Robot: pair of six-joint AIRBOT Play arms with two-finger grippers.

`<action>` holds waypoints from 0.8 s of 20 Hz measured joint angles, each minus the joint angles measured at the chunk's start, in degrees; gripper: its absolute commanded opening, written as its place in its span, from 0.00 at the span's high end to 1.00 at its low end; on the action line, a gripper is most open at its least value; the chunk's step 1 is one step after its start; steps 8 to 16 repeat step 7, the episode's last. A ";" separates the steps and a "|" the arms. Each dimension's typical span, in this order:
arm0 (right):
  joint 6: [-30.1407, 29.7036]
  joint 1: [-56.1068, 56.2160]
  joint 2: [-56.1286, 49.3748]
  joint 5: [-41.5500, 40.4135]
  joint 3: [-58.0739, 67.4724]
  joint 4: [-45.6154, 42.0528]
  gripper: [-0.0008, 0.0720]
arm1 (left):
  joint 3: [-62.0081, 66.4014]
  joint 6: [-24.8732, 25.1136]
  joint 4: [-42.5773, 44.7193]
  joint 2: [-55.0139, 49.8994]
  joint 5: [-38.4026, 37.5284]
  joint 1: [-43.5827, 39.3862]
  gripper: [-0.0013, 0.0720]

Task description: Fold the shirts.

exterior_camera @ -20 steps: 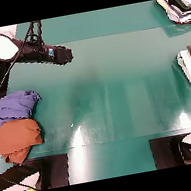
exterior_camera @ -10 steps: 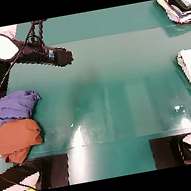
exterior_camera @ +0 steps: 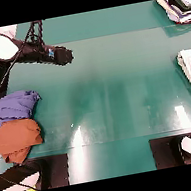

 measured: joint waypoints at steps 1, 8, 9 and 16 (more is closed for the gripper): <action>0.00 3.26 0.00 -0.48 0.22 0.24 0.73 | 0.00 0.00 -0.02 0.00 0.61 0.00 0.95; -0.07 15.34 -0.02 -1.86 0.72 0.79 0.96 | 0.00 0.00 -0.02 0.00 3.67 0.00 0.95; -0.07 15.34 -0.02 -1.86 0.72 0.79 0.96 | 0.00 0.00 -0.02 0.00 3.67 0.00 0.95; -0.07 15.34 -0.02 -1.86 0.72 0.79 0.96 | 0.00 0.00 -0.02 0.00 3.67 0.00 0.95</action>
